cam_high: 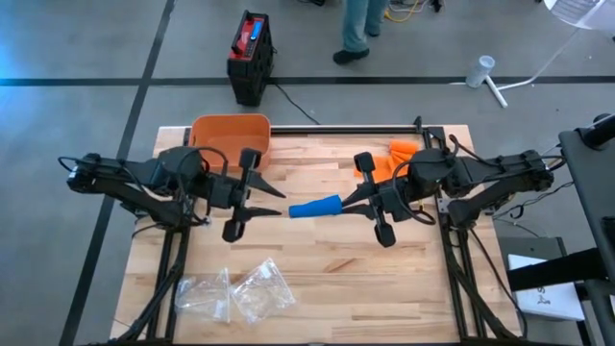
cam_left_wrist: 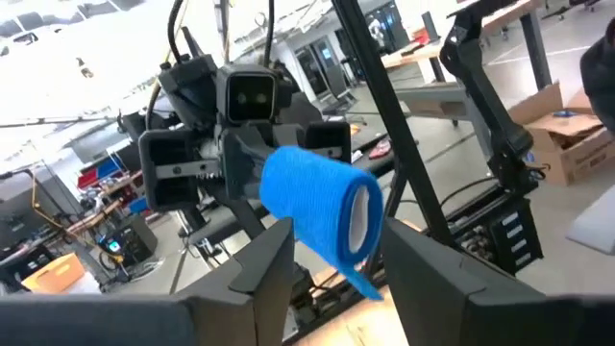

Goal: Roll bandage
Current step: Roll the blue bandage

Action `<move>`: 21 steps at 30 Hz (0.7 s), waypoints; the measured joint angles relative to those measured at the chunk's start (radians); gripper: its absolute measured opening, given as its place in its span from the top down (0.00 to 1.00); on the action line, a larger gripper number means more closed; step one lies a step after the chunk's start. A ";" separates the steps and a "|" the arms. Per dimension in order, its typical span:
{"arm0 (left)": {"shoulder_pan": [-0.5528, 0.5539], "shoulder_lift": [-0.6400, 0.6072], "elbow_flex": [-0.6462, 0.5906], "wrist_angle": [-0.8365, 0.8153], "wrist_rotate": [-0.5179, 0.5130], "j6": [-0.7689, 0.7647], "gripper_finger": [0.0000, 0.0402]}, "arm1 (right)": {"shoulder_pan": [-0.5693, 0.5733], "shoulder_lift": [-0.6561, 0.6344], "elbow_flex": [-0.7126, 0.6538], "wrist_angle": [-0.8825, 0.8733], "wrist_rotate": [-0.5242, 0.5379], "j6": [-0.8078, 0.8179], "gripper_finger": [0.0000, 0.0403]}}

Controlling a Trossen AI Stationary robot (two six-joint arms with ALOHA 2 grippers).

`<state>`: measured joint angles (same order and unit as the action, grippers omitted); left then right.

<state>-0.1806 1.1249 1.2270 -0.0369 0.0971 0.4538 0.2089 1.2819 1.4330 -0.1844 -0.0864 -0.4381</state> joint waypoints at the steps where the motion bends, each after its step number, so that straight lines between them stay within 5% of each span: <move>1: 0.000 0.005 0.000 0.006 0.000 -0.001 0.64 | 0.000 0.000 0.000 0.002 0.000 0.000 0.99; 15: -0.002 0.137 -0.002 0.195 -0.122 0.100 0.38 | 0.000 0.000 0.000 0.002 0.011 0.017 0.99; 18: -0.002 0.145 -0.002 0.209 -0.176 0.069 0.42 | 0.000 0.000 0.000 0.003 0.017 0.026 0.99; 21: -0.003 0.152 -0.002 0.222 -0.178 0.043 0.56 | 0.000 -0.001 0.000 0.004 0.019 0.042 0.99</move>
<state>-0.1833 1.2768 1.2251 0.1854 -0.0806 0.4971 0.2085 1.2812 1.4334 -0.1803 -0.0677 -0.3960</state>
